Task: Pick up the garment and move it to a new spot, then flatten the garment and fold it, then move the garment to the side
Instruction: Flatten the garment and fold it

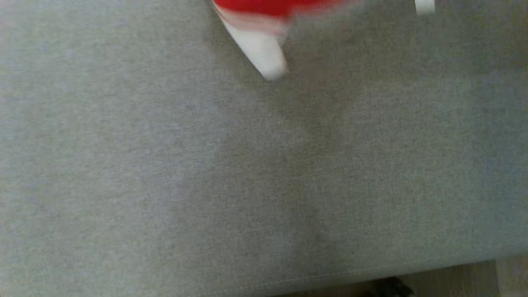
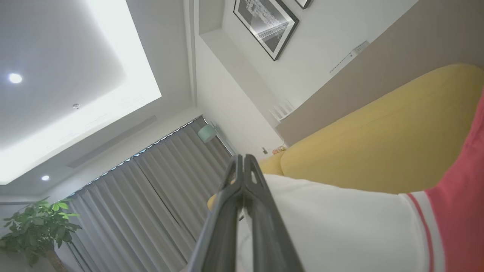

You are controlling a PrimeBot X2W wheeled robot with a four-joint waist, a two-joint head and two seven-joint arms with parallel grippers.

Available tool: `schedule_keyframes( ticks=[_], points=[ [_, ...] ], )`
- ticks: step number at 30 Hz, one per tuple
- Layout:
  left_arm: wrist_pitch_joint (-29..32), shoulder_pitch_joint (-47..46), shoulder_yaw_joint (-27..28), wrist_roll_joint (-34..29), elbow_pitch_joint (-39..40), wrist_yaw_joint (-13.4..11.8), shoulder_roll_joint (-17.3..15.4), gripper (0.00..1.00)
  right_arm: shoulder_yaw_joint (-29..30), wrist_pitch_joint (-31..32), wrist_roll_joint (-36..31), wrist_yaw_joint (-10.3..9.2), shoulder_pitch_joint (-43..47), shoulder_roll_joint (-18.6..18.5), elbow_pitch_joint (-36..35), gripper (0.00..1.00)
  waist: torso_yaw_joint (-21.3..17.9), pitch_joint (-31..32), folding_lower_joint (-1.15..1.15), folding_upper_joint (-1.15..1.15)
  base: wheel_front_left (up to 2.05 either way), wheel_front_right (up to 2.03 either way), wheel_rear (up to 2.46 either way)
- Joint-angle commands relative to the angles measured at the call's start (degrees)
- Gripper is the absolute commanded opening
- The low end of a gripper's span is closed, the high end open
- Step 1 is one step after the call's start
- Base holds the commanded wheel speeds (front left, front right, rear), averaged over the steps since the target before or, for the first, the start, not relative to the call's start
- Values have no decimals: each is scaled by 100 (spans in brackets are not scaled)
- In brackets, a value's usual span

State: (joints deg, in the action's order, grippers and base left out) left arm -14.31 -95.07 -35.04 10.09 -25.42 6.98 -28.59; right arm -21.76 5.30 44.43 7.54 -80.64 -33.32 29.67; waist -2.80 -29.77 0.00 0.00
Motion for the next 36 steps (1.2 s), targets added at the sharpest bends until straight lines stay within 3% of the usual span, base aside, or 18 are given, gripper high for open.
schedule_keyframes(
  ticks=[1,6,14,19,27,36],
  points=[
    [-48,-599,146,-190,-86,-95,-39,0,-30,-218,-155,-5,-320,-4,47,0,-95,-292,0,0,0,0,0],
    [-66,-1073,211,-471,187,-285,278,0,-431,-943,-471,-5,-871,-42,387,0,-13,-537,0,0,0,0,0],
    [-68,292,463,-207,1184,-235,192,0,-1202,-1675,-335,-5,-283,14,742,0,156,-536,0,0,0,0,0],
    [-68,1992,737,30,1995,-159,24,0,-1594,-1918,25,-5,630,12,723,0,233,-220,0,0,0,0,0],
    [-68,4894,1450,180,2801,-149,-146,0,-1700,-2020,620,-5,2533,-115,461,0,165,706,0,0,0,0,0],
    [-68,7233,1923,66,3164,-67,61,0,-1514,-2028,871,-5,4130,-302,104,0,118,1347,0,0,0,0,0]
  ],
)
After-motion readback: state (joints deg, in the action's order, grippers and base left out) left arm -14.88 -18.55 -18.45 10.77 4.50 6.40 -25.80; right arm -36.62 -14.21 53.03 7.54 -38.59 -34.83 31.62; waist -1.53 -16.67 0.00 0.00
